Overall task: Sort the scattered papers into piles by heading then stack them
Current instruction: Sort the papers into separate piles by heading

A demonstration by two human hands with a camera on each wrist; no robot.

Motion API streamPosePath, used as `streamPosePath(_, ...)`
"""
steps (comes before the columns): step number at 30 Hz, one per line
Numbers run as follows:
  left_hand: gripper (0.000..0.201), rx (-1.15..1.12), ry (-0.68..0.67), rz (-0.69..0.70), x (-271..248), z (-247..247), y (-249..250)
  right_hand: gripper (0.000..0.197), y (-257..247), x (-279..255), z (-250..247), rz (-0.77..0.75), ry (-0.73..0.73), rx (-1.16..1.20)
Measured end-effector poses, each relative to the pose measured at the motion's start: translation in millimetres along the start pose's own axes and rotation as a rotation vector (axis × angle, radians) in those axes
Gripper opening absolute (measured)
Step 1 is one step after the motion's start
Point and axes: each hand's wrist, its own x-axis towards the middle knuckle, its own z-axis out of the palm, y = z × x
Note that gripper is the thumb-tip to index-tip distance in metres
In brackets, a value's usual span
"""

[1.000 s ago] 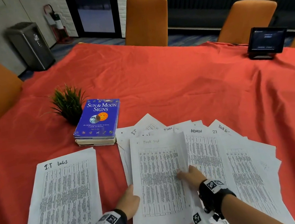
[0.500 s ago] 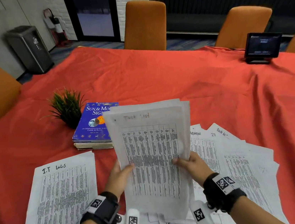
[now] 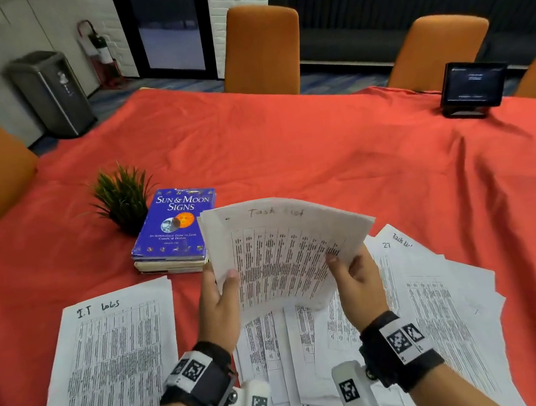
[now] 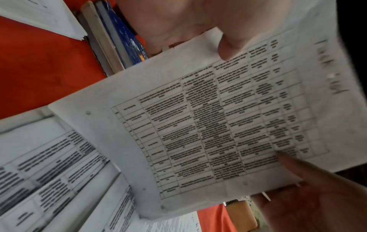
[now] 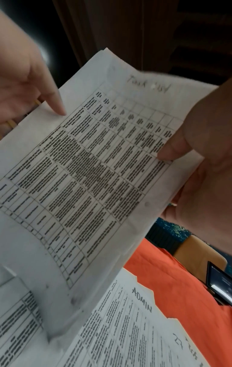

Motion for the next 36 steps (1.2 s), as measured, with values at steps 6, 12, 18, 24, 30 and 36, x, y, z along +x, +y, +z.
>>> streamPosePath(6,0.038,-0.062,0.027,0.081,1,8,21,0.021,-13,1,6,-0.037,-0.023,0.046)
streamPosePath(12,0.037,-0.093,0.044,0.074,0,8,23,0.023,-15,0,11,-0.008,-0.021,0.051)
streamPosePath(18,0.034,-0.123,0.038,0.143,0,11,37,0.022,-34,1,9,-0.099,-0.004,0.165)
streamPosePath(24,0.038,-0.05,0.031,0.092,-5,11,9,0.023,-9,-14,17,0.021,0.013,0.059)
streamPosePath(30,0.042,-0.093,0.037,0.097,-6,14,18,0.028,-27,-7,15,-0.051,0.008,0.083)
streamPosePath(36,0.04,-0.022,0.008,0.056,-6,9,-3,0.026,-6,-16,9,0.031,0.036,0.031)
